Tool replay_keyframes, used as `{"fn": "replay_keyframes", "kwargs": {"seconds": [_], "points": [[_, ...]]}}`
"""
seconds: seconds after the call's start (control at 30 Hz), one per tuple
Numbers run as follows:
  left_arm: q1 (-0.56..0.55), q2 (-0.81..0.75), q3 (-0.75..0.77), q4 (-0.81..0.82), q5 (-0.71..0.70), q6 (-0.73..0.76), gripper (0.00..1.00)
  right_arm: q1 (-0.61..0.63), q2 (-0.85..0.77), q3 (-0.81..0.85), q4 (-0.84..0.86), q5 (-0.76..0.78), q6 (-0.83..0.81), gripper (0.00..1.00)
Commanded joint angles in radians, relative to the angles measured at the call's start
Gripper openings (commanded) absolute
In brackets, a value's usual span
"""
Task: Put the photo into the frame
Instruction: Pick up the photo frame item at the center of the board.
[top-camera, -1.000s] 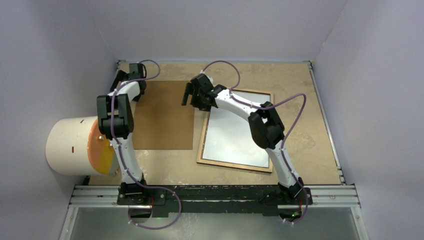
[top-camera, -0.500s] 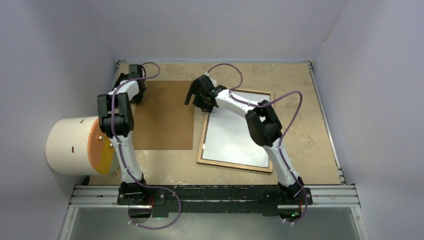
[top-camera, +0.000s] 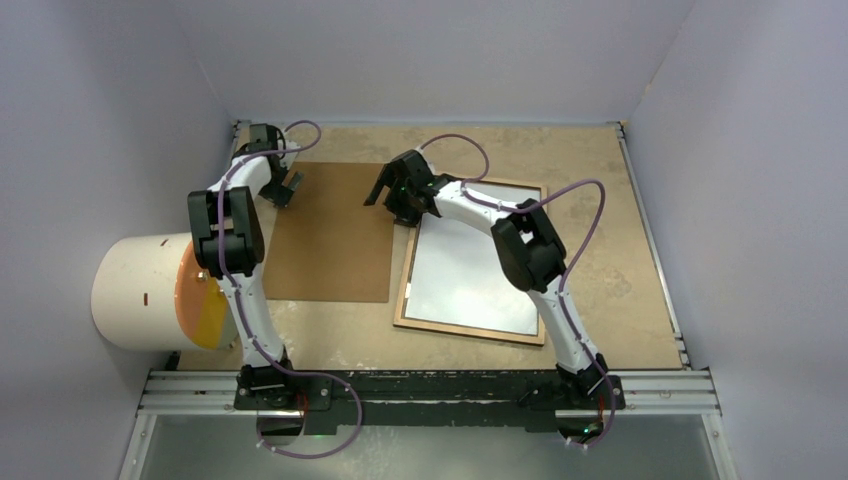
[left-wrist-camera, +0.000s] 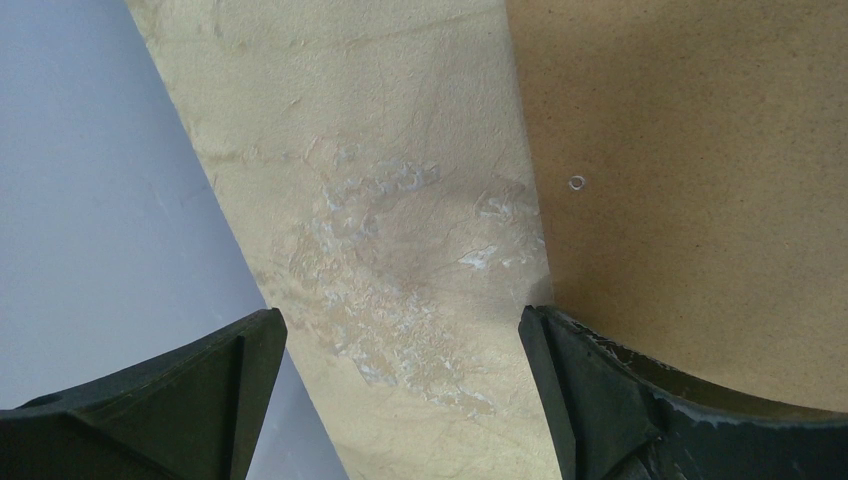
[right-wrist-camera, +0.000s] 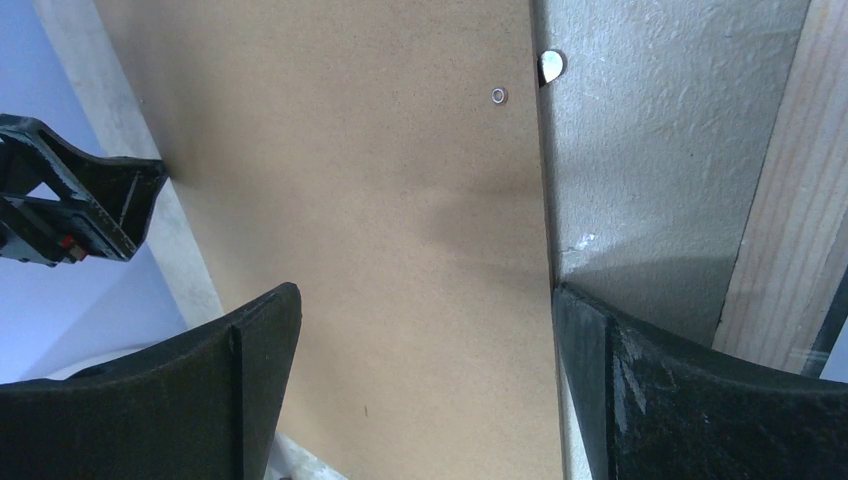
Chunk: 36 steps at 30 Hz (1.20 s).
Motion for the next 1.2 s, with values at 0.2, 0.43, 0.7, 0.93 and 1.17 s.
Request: {"fn": "replay_keyframes", "kwargs": {"seconds": [0.2, 0.43, 0.7, 0.93, 1.17], "points": [[-0.033, 0.104, -0.047, -0.223, 0.335, -0.021, 0.98, 0.001, -0.07, -0.161, 0.366, -0.416, 0.223, 0.95], [-0.04, 0.109, -0.056, -0.234, 0.406, -0.016, 0.97, 0.0, -0.188, -0.19, 0.492, -0.444, 0.224, 0.95], [-0.041, 0.101, -0.096, -0.233, 0.44, 0.007, 0.96, 0.003, -0.272, -0.331, 0.795, -0.474, 0.344, 0.92], [-0.04, 0.074, -0.088, -0.226, 0.461, -0.02, 0.95, 0.02, -0.316, -0.345, 0.783, -0.449, 0.324, 0.87], [-0.049, 0.043, -0.087, -0.231, 0.48, -0.038, 0.95, 0.023, -0.368, -0.388, 0.617, -0.355, 0.253, 0.73]]}}
